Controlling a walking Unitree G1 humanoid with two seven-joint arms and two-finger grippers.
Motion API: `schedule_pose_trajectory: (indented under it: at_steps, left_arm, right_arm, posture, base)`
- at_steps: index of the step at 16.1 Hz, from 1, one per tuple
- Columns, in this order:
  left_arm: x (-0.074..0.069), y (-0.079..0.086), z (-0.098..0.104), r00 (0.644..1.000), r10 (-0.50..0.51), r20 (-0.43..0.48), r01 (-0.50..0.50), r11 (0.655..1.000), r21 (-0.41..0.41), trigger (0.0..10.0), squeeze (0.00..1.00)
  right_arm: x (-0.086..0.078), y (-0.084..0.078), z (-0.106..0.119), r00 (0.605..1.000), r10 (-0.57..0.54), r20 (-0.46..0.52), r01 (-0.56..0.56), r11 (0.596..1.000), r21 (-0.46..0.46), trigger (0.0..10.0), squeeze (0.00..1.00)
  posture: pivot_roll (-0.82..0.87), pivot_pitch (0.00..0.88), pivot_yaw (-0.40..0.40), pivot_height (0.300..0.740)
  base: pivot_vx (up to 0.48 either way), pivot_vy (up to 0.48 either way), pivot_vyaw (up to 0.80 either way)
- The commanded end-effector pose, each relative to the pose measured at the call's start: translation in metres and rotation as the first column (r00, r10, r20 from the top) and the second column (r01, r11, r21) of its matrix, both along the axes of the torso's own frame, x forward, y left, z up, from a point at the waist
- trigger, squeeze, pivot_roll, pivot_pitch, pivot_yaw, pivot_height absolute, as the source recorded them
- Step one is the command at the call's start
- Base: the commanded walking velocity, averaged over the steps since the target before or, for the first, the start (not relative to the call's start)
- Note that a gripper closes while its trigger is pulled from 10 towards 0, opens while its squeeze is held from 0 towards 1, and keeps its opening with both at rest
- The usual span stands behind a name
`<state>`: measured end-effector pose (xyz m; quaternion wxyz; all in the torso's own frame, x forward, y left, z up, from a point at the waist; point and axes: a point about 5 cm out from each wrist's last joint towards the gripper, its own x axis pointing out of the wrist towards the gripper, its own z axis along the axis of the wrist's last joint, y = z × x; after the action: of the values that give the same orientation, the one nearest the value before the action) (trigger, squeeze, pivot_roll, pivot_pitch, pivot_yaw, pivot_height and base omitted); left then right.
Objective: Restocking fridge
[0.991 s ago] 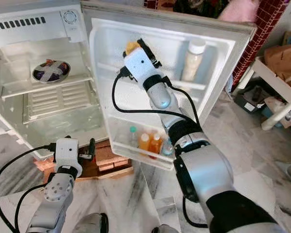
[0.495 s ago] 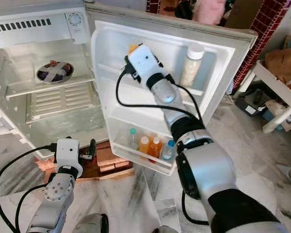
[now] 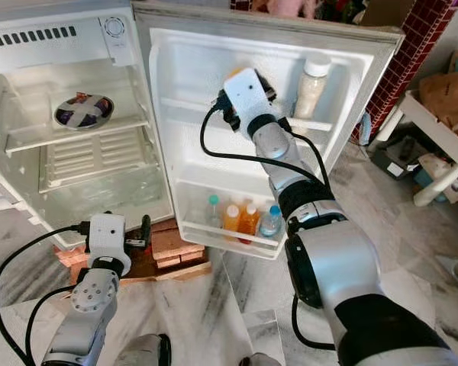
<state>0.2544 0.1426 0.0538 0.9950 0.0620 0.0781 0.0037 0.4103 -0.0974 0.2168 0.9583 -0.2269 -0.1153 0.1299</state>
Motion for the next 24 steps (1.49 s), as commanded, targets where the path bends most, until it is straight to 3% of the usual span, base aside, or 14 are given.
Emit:
schedule_pose_trajectory:
  at_steps: [1, 8, 15, 16, 17, 18, 21, 23, 24]
  left_arm:
    - [-0.001, 0.001, -0.002, 1.0, 0.002, -0.015, -0.002, 1.0, 0.007, 10.0, 0.0]
    - [0.002, 0.0, -0.002, 1.0, 0.004, -0.015, -0.004, 1.0, 0.01, 10.0, 0.0]
    - [0.006, 0.0, 0.0, 1.0, 0.006, -0.004, -0.006, 1.0, 0.002, 10.0, 0.0]
    - [0.006, 0.0, 0.0, 1.0, 0.005, -0.001, -0.005, 1.0, -0.001, 10.0, 0.0]
    - [0.007, 0.001, 0.001, 1.0, 0.005, 0.0, -0.005, 1.0, -0.002, 10.0, 0.0]
    - [0.007, 0.0, 0.0, 1.0, 0.0, -0.003, 0.0, 1.0, -0.001, 10.0, 0.0]
    - [0.009, -0.001, -0.001, 1.0, -0.01, -0.007, 0.01, 1.0, 0.003, 10.0, 0.0]
    - [0.012, -0.002, -0.001, 0.999, -0.034, -0.007, 0.034, 0.999, 0.006, 10.0, 0.0]
    - [0.014, -0.004, 0.0, 0.998, -0.057, -0.005, 0.057, 0.998, 0.002, 10.0, 0.0]
  right_arm:
    - [0.002, -0.004, 0.005, 1.0, -0.019, 0.011, 0.018, 1.0, 0.005, 10.0, 1.0]
    - [0.002, -0.009, 0.01, 0.996, -0.059, 0.061, 0.059, 0.998, 0.001, 10.0, 1.0]
    - [-0.001, -0.017, 0.044, 0.968, -0.046, 0.248, 0.025, 0.996, 0.088, 10.0, 1.0]
    - [-0.004, -0.02, 0.044, 0.962, -0.039, 0.271, 0.013, 0.995, 0.096, 10.0, 0.95]
    - [-0.009, -0.025, 0.04, 0.953, -0.024, 0.303, -0.009, 0.994, 0.106, 10.0, 0.2]
    - [-0.016, -0.032, 0.034, 0.94, -0.031, 0.339, -0.008, 0.994, 0.112, 10.0, 0.0]
    - [-0.03, -0.04, 0.024, 0.923, -0.044, 0.382, -0.004, 0.992, 0.124, 10.0, 0.0]
    - [-0.049, -0.045, 0.012, 0.907, -0.053, 0.417, 0.0, 0.992, 0.125, 10.0, 0.0]
    - [-0.069, -0.046, -0.012, 0.925, -0.058, 0.376, 0.001, 0.988, 0.151, 10.0, 0.0]
  posture:
    - [0.22, 0.104, -0.061, 0.74]
    - [0.22, 0.094, -0.06, 0.74]
    - [0.22, 0.079, -0.061, 0.74]
    - [0.21, 0.079, -0.061, 0.74]
    - [0.21, 0.076, -0.059, 0.74]
    - [0.2, 0.074, -0.053, 0.74]
    - [0.18, 0.067, -0.044, 0.74]
    - [0.17, 0.061, -0.037, 0.74]
    - [0.15, 0.053, -0.03, 0.74]
  base:
    - [0.0, 0.0, 0.0]
    - [0.0, 0.0, 0.0]
    - [0.0, 0.0, 0.0]
    - [0.0, 0.0, 0.0]
    - [0.0, 0.0, 0.0]
    - [0.0, 0.0, 0.0]
    - [0.0, 0.0, 0.0]
    - [0.0, 0.0, 0.0]
    - [0.0, 0.0, 0.0]
